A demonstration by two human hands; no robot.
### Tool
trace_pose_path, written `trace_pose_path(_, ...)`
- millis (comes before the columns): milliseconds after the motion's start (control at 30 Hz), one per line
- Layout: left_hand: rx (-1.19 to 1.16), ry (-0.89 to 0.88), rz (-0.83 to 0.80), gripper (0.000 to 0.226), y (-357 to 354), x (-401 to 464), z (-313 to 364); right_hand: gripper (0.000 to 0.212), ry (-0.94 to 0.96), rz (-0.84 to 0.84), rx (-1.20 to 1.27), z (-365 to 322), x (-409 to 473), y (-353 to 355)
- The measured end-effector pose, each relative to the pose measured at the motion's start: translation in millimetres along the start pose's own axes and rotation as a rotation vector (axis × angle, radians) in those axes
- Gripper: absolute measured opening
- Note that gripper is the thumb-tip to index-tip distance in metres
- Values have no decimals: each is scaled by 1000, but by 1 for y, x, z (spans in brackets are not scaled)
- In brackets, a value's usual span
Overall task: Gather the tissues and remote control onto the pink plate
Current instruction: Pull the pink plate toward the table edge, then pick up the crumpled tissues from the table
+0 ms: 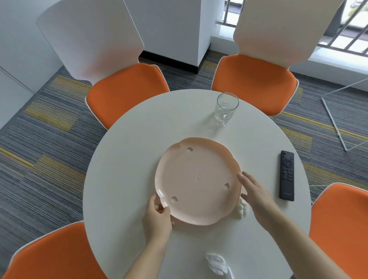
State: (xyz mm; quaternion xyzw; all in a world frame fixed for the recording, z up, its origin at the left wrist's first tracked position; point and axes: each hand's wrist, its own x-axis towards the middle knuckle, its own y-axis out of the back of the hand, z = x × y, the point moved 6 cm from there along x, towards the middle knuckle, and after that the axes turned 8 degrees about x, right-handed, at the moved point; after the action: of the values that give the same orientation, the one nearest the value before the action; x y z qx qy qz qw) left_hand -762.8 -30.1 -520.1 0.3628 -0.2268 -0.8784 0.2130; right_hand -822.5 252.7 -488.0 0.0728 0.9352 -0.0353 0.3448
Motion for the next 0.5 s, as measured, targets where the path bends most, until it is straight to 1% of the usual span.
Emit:
trace_pose_path(33, -2, 3, 10, 43, 2, -2, -1, 42, 3, 13, 22, -1, -1, 3)
trace_pose_path(100, 26, -3, 33, 52, 7, -10, -3, 51, 2, 72, 50, -2, -5, 14)
trace_pose_path(167, 68, -19, 50, 56, 12, -20, -6, 49, 22, 125, 71, -5, -11, 29)
trace_pose_path(300, 170, -121, 41, 50, 10, -51, -13, 46, 45, 155, 41, -3, -25, 54)
trace_pose_path(400, 281, -169, -62, 44, -8, -78, -25, 42, 54, 150, -24, 4, -32, 62)
trace_pose_path(500, 444, -250, -194, 47, -33, -105, -32, 46, 34, 122, -156, 17, -31, 60)
